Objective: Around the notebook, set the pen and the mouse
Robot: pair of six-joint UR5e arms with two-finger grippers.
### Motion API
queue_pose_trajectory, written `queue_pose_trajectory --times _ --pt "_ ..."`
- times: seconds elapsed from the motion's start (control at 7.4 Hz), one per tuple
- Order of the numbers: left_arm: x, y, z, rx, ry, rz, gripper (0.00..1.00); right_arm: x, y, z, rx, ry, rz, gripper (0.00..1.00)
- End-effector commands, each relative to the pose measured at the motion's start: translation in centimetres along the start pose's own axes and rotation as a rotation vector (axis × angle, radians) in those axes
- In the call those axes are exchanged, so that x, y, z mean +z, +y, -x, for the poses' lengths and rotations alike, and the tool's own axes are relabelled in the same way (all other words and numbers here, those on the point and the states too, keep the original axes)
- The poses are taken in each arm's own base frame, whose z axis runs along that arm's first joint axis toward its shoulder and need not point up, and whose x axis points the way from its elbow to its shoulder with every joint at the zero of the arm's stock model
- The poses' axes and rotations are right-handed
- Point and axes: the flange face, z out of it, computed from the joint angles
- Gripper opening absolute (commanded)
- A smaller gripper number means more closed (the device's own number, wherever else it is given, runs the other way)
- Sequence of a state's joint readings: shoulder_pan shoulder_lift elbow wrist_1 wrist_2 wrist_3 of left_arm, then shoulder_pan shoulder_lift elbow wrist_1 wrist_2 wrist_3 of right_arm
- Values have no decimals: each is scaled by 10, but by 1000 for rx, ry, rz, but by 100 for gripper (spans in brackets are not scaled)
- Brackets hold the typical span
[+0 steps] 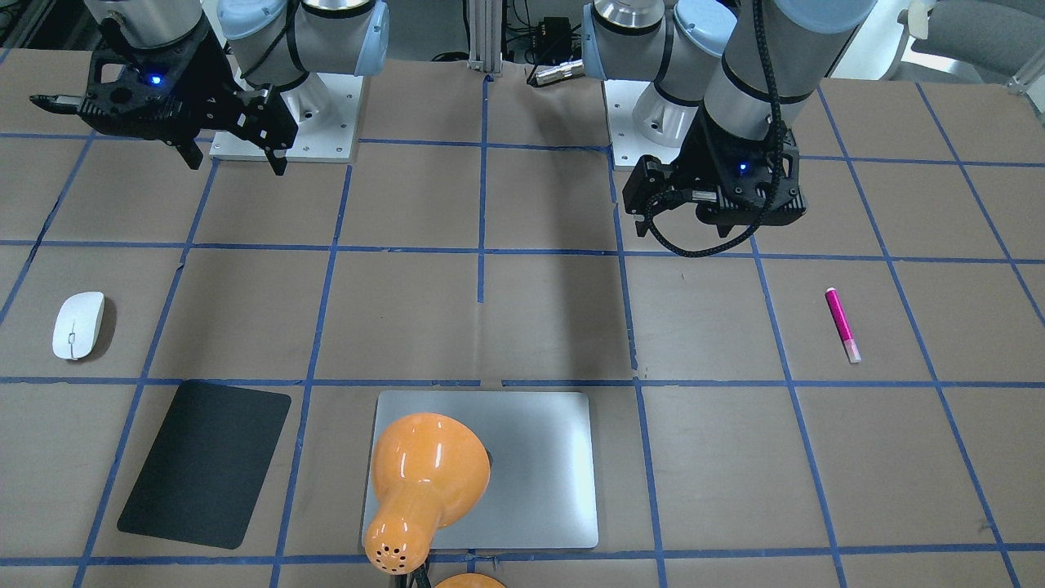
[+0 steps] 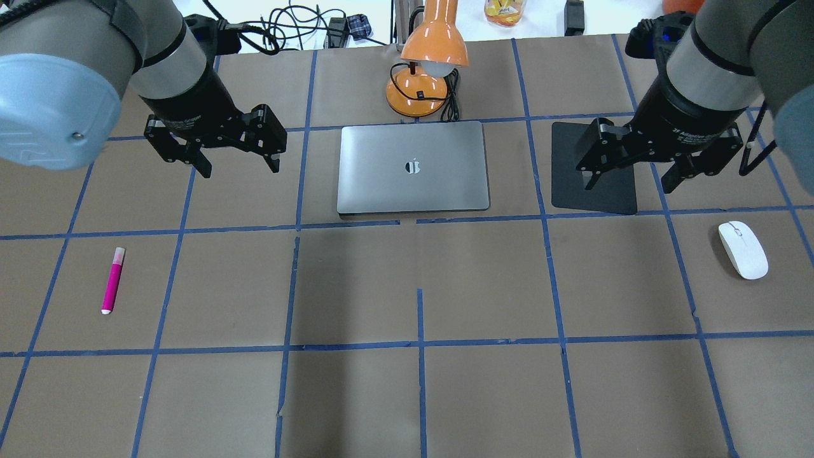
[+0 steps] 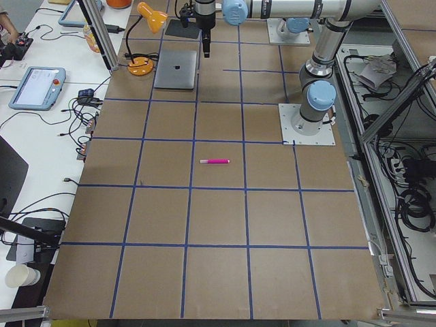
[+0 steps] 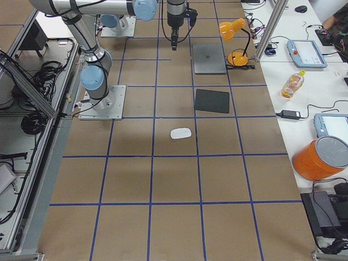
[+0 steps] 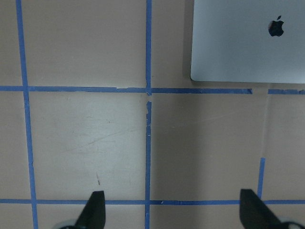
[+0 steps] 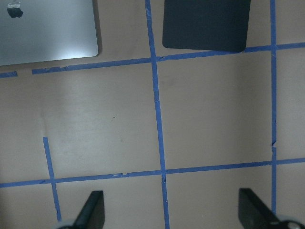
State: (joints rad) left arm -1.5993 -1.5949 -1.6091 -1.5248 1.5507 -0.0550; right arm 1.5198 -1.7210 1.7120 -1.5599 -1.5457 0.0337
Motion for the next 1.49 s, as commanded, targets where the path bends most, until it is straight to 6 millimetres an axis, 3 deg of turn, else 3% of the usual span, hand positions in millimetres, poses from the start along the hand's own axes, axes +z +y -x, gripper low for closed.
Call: queue_pose_trajectory --times 0.0,0.14,0.41,0.54,0.68,0.81,0.95,1.08,1.35 --pt "0 1 3 -3 0 2 100 2 1 -1 3 1 3 100" --pt "1 -2 4 0 0 2 100 2 -1 -1 -2 2 -8 100" --pt "-1 -1 6 2 -3 -1 100 23 -6 -3 -53 14 35 100" --pt "-1 -6 28 26 -2 1 100 26 -12 -21 -38 19 41 100" --pt "1 -13 61 83 1 9 100 28 -24 -74 44 7 46 100" --pt "20 -15 94 83 5 47 100 27 -29 -121 84 4 45 100" --pt "47 -13 127 30 -7 80 100 37 -35 -142 12 0 59 100" --pt "69 -12 166 -17 -64 87 100 67 -61 -169 12 40 41 100" --pt "115 -5 225 32 -71 51 100 116 -78 -231 -69 49 17 100"
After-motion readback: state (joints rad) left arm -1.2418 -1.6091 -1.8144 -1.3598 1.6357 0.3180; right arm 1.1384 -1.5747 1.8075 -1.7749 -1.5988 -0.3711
